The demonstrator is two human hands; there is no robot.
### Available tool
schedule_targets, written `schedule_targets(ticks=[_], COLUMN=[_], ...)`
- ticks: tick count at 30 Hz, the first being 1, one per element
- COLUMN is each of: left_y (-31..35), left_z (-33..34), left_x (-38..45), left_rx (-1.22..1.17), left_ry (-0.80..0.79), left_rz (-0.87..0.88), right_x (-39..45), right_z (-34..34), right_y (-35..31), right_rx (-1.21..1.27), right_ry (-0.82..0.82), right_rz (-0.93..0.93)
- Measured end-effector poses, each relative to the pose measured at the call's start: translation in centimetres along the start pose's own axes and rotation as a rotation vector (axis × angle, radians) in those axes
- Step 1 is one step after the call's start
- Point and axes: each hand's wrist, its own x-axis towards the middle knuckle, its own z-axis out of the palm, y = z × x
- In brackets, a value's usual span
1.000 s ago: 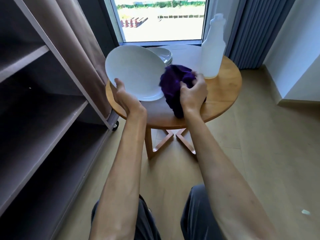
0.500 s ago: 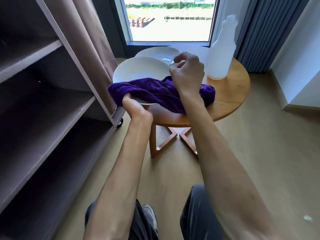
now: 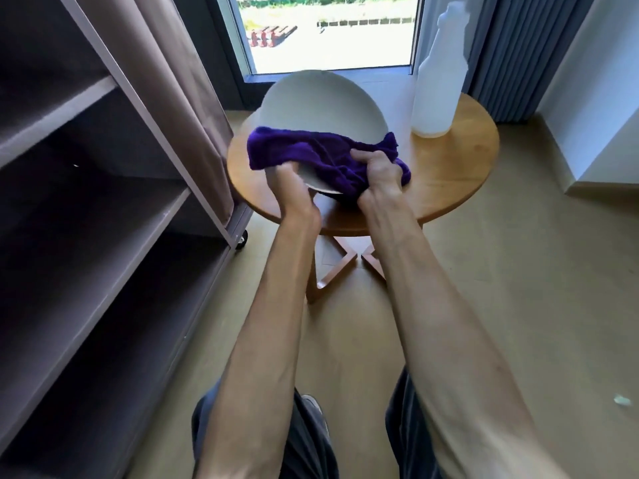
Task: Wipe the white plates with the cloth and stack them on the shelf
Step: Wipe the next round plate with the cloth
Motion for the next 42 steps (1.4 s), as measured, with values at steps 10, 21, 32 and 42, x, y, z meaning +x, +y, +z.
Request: schedule_targets(ticks=[10, 21, 32, 42], left_y=[-0.7, -2.0, -3.8, -2.2], left_z=[-2.3, 0.0, 3.1, 1.3], left_x=[4.3, 4.5, -0.2, 2.3], left_rx=[0.197, 0.41, 0.202, 0.308], left_ry=[-0.076, -0.046, -0.046, -0.137], left_rz=[-0.104, 0.05, 0.198, 0.103], right_x=[-0.9, 2.2, 2.0, 2.9], right_z=[-2.4, -5.1, -3.4, -3.1], right_y=[-1.9, -5.4, -1.9, -1.6], right_rx=[-0.326, -0.458, 0.071, 0.093], right_ry=[-0.043, -0.143, 0.02, 0.016], right_rz=[-0.077, -0.121, -0.048, -0.047])
